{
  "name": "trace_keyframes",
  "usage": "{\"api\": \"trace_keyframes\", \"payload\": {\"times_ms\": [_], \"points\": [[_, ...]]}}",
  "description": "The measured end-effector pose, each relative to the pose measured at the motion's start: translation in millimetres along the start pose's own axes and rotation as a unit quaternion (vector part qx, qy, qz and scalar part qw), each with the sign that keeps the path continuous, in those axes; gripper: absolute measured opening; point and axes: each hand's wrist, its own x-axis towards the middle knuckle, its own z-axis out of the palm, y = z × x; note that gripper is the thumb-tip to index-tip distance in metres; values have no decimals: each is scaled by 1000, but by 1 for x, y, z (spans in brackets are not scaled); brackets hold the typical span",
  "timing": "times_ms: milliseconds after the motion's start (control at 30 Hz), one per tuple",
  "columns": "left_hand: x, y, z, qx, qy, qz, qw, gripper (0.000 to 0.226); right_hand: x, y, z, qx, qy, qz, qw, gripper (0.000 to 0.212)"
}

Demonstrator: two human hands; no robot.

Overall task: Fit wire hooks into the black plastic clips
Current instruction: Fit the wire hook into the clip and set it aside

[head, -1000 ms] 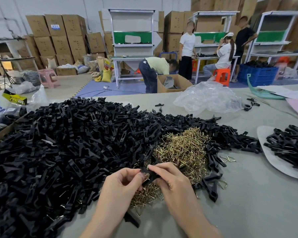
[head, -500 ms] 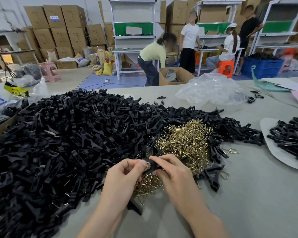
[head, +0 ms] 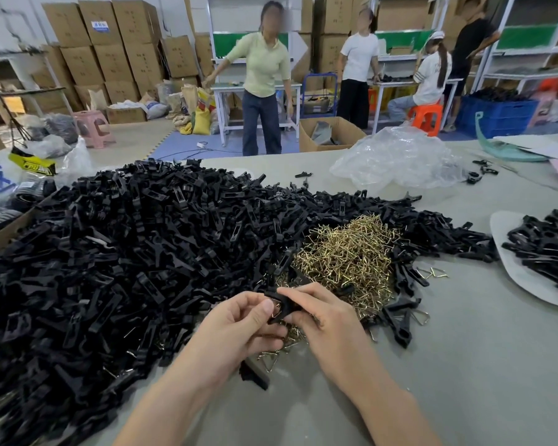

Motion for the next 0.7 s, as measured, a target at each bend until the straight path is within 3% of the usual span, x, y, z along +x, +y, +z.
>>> {"api": "trace_keyframes", "payload": {"times_ms": [100,200,400,700], "points": [[-2,1,-1,10,-37,9,999,39,-1,0,0,27,-10,6,1000,46],[-4,6,-6,39,-72,2,997,33,1,-3,0,75,-15,53,996,51],[-7,8,-9,-7,-153,-28,988,31,0,-2,-2,118,-9,87,989,31],[-6,5,-6,-25,-133,-27,990,27,-1,-4,-3,148,-10,77,986,30]]}}
